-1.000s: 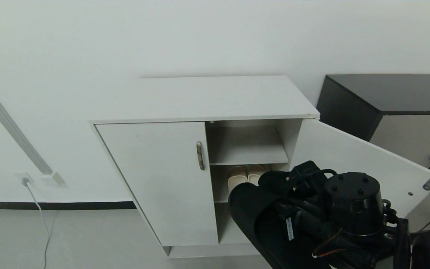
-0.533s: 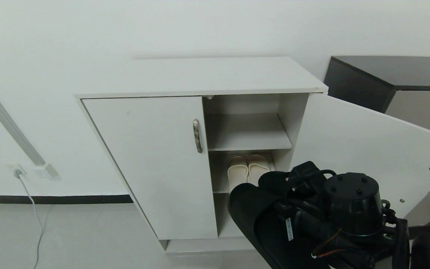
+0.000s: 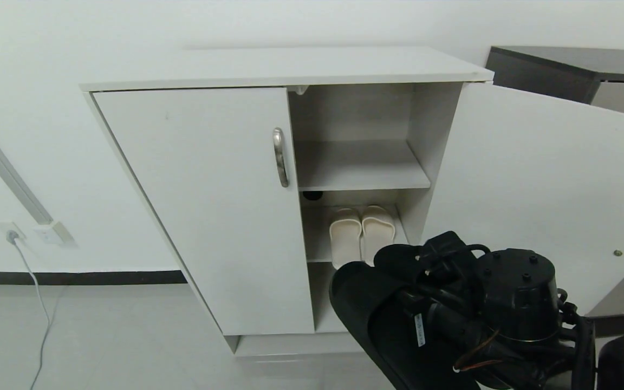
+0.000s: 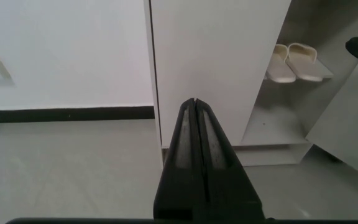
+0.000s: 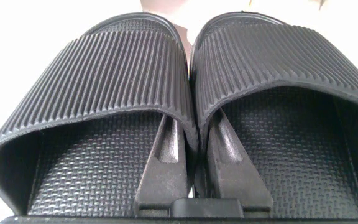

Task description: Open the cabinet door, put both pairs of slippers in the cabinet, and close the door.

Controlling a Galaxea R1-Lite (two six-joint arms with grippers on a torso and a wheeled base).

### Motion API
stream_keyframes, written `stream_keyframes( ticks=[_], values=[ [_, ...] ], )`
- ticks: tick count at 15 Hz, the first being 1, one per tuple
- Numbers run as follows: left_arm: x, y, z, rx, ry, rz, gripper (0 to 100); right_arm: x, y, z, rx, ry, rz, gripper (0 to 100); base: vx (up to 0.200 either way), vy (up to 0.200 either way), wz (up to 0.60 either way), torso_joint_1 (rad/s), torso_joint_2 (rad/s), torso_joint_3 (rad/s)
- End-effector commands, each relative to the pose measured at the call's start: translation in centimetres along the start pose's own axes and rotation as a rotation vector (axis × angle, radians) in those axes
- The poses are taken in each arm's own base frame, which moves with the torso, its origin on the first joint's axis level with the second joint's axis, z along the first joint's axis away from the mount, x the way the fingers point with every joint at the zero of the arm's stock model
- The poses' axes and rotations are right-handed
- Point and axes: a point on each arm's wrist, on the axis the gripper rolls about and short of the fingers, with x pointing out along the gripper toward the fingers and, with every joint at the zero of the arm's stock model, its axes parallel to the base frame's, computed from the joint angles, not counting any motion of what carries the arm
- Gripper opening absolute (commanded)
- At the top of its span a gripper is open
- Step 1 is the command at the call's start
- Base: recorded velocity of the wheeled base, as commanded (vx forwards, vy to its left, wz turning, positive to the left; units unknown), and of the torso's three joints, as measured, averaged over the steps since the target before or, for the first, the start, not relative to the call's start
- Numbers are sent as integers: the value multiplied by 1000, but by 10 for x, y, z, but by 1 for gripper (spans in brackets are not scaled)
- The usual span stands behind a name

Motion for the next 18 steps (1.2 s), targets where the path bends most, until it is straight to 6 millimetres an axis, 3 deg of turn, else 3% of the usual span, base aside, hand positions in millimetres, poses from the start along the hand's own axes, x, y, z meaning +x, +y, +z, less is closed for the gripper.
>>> stream_keyframes(
  ticks=[1,5,13,15,18],
  values=[
    [0,0,0,0,1,0,0,-1,0,1,1,-4,2,0,0,0,0,-41,432,393],
    [0,0,0,-3,1,0,0,1,1,-2,-3,6,3,0,0,0,0,-1,265,259],
    [0,0,0,-4,1,2,0,1,2,-2,-2,1,7,0,0,0,0,0,8,6],
    [0,0,0,-4,1,2,0,9,8,-2,2,-24,9,0,0,0,0,0,0,0],
    [0,0,0,-3,1,2,0,49,45,3,31,-93,-175,0,0,0,0,0,0,0]
  ],
)
